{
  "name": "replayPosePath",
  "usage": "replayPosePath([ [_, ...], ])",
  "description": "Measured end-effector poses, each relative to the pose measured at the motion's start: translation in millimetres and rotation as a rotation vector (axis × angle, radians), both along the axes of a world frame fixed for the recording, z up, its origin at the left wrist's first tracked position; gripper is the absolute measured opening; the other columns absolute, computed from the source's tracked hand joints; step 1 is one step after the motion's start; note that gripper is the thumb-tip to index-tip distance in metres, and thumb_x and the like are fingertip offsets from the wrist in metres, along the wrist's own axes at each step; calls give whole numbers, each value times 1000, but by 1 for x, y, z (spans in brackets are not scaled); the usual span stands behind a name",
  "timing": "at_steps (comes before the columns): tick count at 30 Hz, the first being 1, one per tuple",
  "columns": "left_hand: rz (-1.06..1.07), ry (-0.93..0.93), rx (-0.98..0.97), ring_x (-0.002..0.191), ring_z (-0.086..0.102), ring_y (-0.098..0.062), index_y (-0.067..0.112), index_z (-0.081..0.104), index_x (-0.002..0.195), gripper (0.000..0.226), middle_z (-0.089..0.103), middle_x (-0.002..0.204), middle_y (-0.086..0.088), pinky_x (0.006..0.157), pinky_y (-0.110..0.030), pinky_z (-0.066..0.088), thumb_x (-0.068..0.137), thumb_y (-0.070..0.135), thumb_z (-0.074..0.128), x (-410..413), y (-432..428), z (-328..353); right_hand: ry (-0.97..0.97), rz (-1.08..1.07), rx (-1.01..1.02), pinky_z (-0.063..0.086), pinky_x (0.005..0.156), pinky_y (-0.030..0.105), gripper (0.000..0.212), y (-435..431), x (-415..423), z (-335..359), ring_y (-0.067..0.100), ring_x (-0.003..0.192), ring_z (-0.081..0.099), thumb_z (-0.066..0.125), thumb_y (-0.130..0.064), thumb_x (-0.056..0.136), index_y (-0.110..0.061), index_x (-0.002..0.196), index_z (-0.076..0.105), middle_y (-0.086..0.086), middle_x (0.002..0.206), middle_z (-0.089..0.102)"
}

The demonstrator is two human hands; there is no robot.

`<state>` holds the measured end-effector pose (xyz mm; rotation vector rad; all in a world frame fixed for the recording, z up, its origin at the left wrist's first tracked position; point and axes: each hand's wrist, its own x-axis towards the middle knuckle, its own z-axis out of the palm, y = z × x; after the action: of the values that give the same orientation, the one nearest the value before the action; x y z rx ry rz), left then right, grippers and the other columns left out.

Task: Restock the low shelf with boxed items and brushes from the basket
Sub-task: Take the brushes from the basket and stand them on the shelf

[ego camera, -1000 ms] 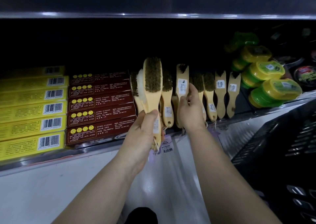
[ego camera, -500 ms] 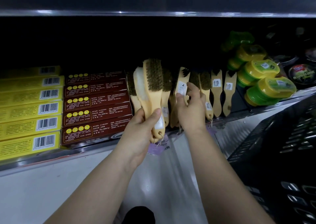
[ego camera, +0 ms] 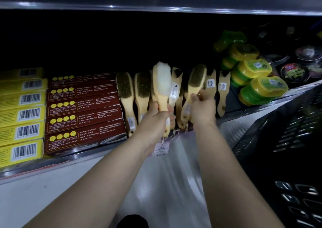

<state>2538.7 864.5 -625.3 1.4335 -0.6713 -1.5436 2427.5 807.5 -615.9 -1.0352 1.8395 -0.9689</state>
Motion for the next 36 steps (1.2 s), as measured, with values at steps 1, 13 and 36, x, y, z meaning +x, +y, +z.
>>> replayPosePath([
  [1, -11, 1, 3, 99, 63, -19, 23, 58, 101, 19, 65, 98, 3, 91, -44, 52, 90, 12, 47, -2, 1, -1, 55, 63, 10, 46, 87, 28, 28, 0, 3, -5, 14, 96, 60, 44, -12, 98, -13, 124, 54, 6, 114, 64],
  [13, -57, 51, -33, 90, 63, -19, 32, 66, 87, 35, 68, 93, 0, 86, -44, 52, 91, 3, 46, 7, 6, -2, 193, 221, -73, 36, 53, 7, 29, 4, 4, -27, 5, 75, 57, 52, -16, 94, -19, 123, 52, -20, 76, 51],
  [36, -922, -1476, -681, 145, -15, -14, 28, 13, 150, 75, -11, 159, 7, 113, -42, -16, 90, 48, 52, 0, -57, -14, -3, -53, -49, 48, 82, 29, 29, 3, -25, -16, 16, 95, 60, 44, -9, 97, -13, 125, 51, -4, 100, 62],
])
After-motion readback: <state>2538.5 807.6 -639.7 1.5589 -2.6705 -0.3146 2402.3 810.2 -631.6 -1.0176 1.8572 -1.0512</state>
